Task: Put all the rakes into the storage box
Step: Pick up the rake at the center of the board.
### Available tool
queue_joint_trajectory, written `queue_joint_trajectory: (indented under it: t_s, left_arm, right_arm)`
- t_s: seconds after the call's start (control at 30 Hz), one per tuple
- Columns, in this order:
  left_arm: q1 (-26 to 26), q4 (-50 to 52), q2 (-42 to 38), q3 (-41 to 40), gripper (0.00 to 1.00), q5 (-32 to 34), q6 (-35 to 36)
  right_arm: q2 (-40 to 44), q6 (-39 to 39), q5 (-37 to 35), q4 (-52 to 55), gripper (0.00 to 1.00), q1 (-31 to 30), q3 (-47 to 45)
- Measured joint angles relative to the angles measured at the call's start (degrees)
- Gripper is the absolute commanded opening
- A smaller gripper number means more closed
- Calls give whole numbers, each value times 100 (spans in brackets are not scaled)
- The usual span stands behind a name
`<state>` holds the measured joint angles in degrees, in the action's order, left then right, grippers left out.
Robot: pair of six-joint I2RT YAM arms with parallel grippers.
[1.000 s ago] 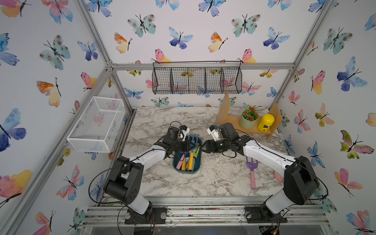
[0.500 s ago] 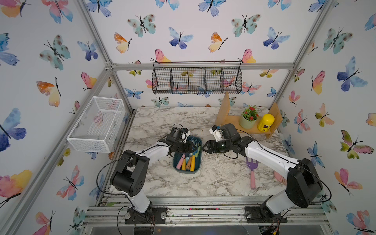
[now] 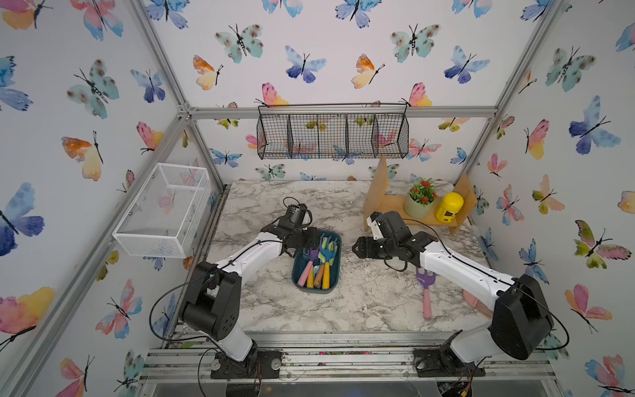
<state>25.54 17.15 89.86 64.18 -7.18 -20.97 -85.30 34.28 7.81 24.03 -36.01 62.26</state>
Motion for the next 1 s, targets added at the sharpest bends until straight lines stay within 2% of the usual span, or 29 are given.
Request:
queue_joint_trajectory:
  t_s: [0.17,0.47,1.0]
  left_arm:
    - [-9,-422,-612,-42,54,240,42]
    - [-9,-673,-656,-293,55,291,-26]
    - [-11,-772,-555,-306,55,284,-131]
  right_arm:
    - [153,393,-339,170,73,376,-382]
    - [505,1005,-540,649,76,1333,-1161]
    - [793,1283,-763,1344,80,1952,-1696]
